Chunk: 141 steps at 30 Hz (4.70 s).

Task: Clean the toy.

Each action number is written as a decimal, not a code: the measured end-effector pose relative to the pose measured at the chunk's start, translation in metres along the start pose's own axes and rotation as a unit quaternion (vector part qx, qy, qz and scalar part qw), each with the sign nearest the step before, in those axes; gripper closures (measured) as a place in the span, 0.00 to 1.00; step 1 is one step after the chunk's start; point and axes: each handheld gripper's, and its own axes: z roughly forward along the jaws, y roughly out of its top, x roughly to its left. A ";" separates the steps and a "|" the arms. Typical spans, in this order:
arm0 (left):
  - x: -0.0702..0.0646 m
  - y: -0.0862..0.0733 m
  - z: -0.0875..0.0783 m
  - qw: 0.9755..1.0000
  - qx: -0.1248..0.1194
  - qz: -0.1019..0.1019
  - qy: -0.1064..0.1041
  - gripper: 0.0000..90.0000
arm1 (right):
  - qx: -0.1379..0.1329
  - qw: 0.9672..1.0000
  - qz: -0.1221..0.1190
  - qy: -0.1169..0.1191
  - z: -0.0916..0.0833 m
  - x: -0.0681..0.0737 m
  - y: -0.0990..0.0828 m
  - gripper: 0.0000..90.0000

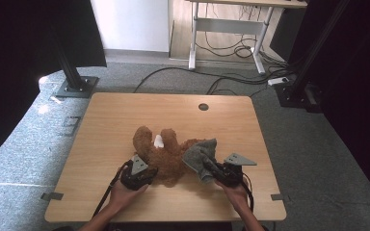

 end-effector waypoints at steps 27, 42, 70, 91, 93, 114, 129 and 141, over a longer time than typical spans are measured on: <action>-0.006 -0.005 -0.002 1.000 0.001 0.002 -0.004 0.59 | 0.080 0.996 -0.043 0.003 0.112 0.054 0.085 0.89; 0.001 0.004 -0.020 0.998 -0.012 -0.035 -0.049 0.38 | 0.016 1.000 0.001 0.014 0.069 0.042 0.040 0.90; 0.000 0.006 -0.005 0.998 0.007 -0.011 -0.063 0.66 | 0.001 0.999 -0.022 0.027 0.056 0.053 0.050 0.90; -0.005 -0.003 -0.007 0.998 0.013 0.011 -0.056 0.73 | 0.074 0.993 -0.089 0.010 0.110 0.084 0.084 0.89; -0.006 -0.003 -0.007 0.998 0.012 0.011 -0.056 0.73 | 0.070 0.994 -0.081 -0.001 0.100 0.075 0.081 0.89; -0.015 -0.008 -0.012 0.999 0.010 0.024 -0.041 0.74 | 0.037 0.998 0.012 -0.052 0.005 0.003 0.042 0.89; -0.016 -0.008 -0.013 0.997 0.027 0.032 -0.057 0.70 | 0.017 0.999 0.041 -0.024 -0.015 0.018 0.006 0.90; -0.013 -0.002 -0.020 0.997 0.023 0.022 -0.070 0.53 | 0.020 0.998 0.053 -0.014 -0.024 0.022 -0.009 0.91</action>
